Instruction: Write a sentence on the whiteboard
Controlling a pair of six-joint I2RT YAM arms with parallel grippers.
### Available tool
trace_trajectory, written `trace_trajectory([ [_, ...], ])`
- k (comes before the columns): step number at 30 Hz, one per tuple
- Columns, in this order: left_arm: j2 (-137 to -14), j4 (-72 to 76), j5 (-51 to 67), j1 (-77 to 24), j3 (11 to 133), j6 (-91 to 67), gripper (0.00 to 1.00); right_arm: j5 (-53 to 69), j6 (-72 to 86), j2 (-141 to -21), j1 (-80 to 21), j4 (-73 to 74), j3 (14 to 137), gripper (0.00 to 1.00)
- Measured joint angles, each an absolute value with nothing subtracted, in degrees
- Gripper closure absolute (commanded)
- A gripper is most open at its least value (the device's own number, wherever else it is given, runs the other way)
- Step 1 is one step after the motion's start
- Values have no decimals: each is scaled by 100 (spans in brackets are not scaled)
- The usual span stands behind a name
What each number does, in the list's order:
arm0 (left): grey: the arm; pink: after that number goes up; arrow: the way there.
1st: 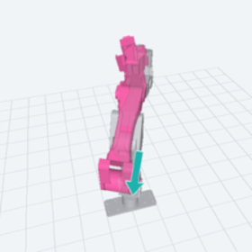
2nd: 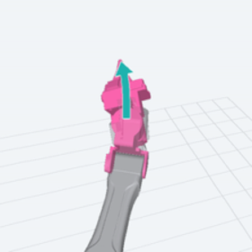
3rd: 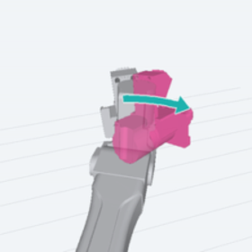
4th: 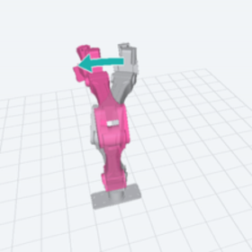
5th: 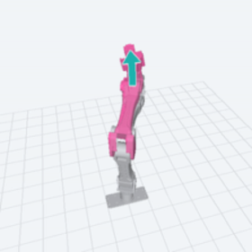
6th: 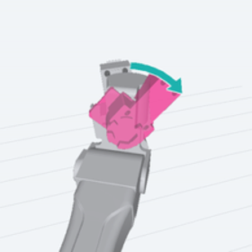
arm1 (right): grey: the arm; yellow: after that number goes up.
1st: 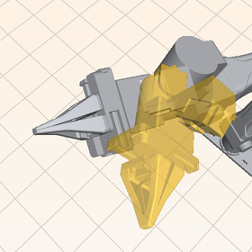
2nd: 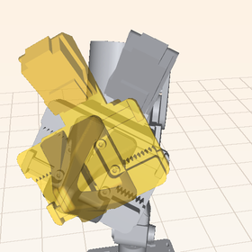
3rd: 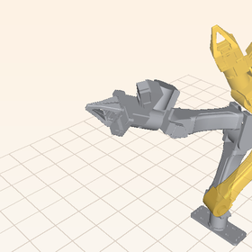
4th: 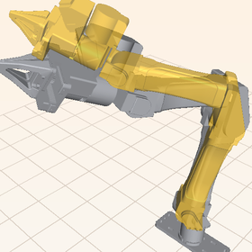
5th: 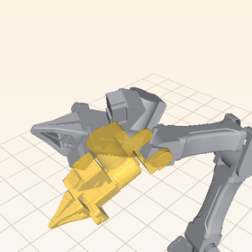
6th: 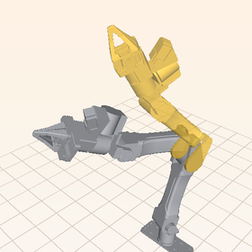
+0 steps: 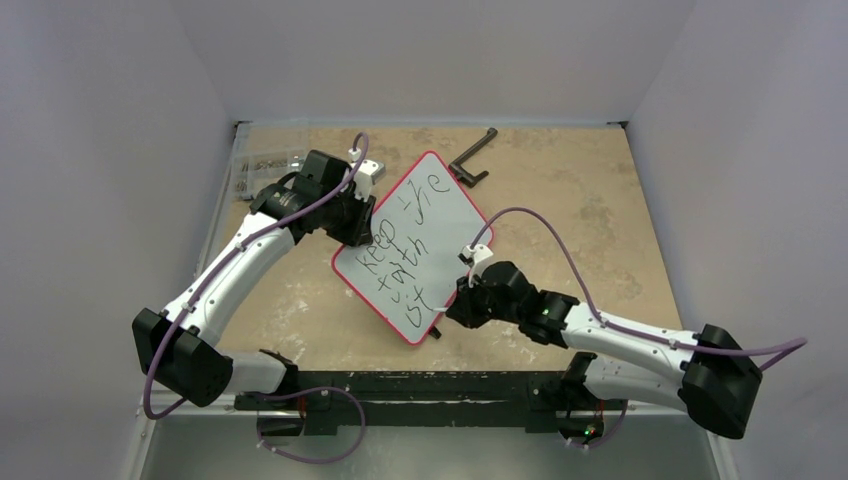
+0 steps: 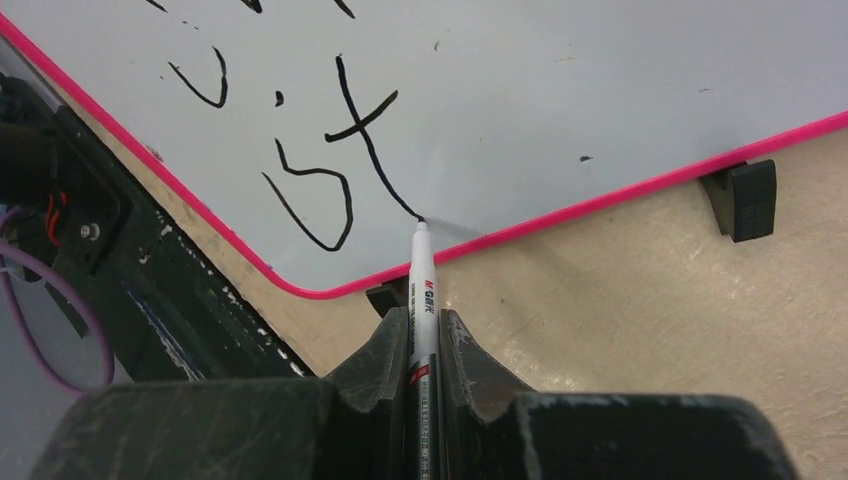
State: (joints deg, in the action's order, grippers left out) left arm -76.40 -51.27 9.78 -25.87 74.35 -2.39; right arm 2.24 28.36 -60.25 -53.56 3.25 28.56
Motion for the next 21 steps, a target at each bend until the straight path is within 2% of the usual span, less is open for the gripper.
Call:
trace_trajectory([
  [7,-7640,-5129,980,-2587,7435,-242,100,-174,2875,-6020,-5356,674,2939,100],
  [15,-7638,-5127,974,-2587,7435,-239,100,-519,2589,-6525,-5356,886,3813,100],
  [21,-7640,-5127,976,-2587,7435,-242,100,-661,2443,-6427,-5356,923,4016,100],
])
